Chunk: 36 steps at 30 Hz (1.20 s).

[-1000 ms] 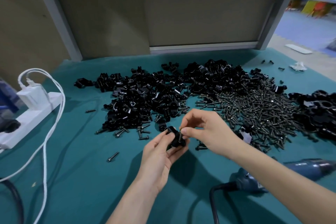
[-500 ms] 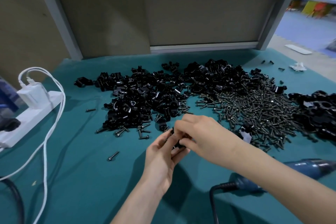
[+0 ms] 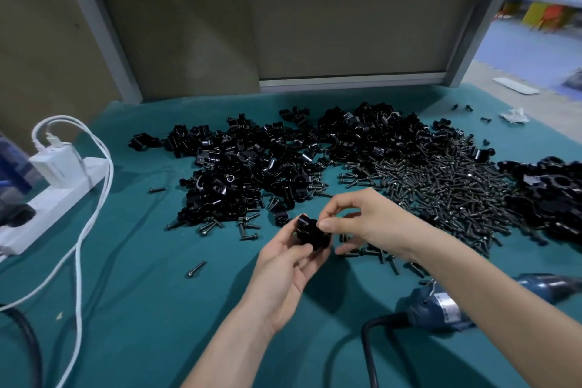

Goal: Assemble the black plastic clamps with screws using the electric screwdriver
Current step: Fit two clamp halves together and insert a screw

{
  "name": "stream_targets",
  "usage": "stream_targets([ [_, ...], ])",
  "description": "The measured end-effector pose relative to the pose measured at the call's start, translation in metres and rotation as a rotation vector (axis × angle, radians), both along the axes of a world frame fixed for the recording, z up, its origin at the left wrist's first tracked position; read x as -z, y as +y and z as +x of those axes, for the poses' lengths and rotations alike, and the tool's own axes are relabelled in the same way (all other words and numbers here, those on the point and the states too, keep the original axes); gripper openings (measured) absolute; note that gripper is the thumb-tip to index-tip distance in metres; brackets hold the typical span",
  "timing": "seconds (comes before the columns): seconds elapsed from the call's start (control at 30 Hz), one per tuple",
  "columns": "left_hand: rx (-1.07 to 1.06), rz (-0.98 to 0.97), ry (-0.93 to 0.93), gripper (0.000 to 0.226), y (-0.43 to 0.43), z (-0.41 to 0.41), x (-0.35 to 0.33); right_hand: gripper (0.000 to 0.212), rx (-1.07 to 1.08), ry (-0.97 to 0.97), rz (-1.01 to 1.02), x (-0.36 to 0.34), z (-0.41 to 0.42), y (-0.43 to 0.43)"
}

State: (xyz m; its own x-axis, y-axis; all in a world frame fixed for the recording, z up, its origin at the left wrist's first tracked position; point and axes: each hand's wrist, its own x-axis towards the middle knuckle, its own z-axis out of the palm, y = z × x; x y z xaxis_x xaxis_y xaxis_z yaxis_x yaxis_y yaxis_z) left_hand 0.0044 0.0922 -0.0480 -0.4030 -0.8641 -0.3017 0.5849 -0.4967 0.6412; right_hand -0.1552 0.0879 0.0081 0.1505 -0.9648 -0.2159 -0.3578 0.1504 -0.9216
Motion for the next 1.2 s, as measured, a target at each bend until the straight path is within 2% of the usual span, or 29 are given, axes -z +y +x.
stream_targets([
  [0.13,-0.005,-0.071,-0.034,0.036,0.001,-0.002,0.003,0.01,-0.013,-0.163,0.1,0.004,-0.001,-0.005],
  [0.27,0.03,-0.116,-0.093,0.029,0.0,0.0,0.004,0.009,-0.011,-0.229,0.129,0.004,-0.002,-0.008],
  [0.47,0.104,-0.335,-0.552,0.021,0.002,0.004,0.008,0.01,0.011,-0.198,0.12,0.004,-0.005,-0.014],
  [0.53,0.083,-0.35,-0.607,0.017,0.001,0.004,0.009,0.009,0.002,-0.217,0.164,0.006,-0.005,-0.015],
  [0.67,0.007,-0.305,-0.56,0.018,-0.002,0.006,0.008,0.008,0.032,-0.311,0.2,0.006,-0.009,-0.016],
  [0.73,-0.044,-0.246,-0.47,0.018,-0.004,0.007,0.008,0.005,0.073,-0.404,0.242,0.003,-0.009,-0.014],
  [0.87,-0.112,-0.108,-0.243,0.013,-0.007,0.007,0.005,0.005,0.197,-0.745,0.369,0.001,-0.003,-0.008],
  [0.97,-0.097,-0.155,-0.27,0.024,-0.006,0.009,0.003,0.008,0.29,-0.952,0.432,0.0,0.002,-0.003],
  [1.1,-0.124,-0.227,-0.274,0.029,-0.005,0.013,-0.004,0.023,0.337,-1.091,0.42,-0.004,0.005,0.005],
  [1.2,-0.117,-0.246,-0.148,0.037,-0.005,0.014,-0.007,0.055,0.302,-1.24,0.424,-0.007,0.006,0.012],
])
